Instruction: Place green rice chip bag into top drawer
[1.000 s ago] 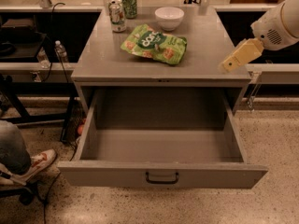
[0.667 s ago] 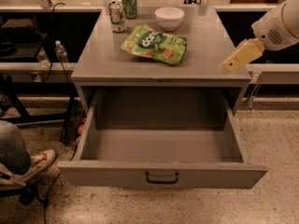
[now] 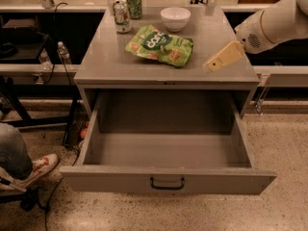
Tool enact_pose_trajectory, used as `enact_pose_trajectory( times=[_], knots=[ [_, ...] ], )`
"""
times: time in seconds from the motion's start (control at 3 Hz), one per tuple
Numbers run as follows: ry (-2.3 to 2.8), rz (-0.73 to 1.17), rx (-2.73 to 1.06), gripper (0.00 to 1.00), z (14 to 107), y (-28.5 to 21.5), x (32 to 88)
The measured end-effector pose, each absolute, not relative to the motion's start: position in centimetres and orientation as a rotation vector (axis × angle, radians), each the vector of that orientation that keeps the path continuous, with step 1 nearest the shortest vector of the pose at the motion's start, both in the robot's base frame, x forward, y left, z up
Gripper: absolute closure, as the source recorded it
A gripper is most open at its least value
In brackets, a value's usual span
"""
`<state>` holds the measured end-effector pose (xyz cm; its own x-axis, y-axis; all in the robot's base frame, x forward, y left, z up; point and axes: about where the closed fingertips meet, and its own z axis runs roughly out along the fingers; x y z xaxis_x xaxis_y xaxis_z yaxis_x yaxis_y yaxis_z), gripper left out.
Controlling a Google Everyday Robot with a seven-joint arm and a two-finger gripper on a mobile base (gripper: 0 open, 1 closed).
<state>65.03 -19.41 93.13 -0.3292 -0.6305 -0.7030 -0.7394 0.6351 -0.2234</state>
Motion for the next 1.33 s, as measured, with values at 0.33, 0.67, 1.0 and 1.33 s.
enact_pose_trajectory(
  times=[0.33, 0.67, 1.0, 1.33],
  knots=[
    [2.041, 0.209, -1.054, 0.00, 91.1, -15.9, 67.9],
    [2.010, 0.254, -1.047, 0.00, 90.0, -12.7, 70.0],
    [1.974, 0.284, -1.064, 0.00, 88.8, -9.3, 72.1],
    [1.932, 0.295, -1.065, 0.00, 88.3, -7.0, 74.3]
  ],
)
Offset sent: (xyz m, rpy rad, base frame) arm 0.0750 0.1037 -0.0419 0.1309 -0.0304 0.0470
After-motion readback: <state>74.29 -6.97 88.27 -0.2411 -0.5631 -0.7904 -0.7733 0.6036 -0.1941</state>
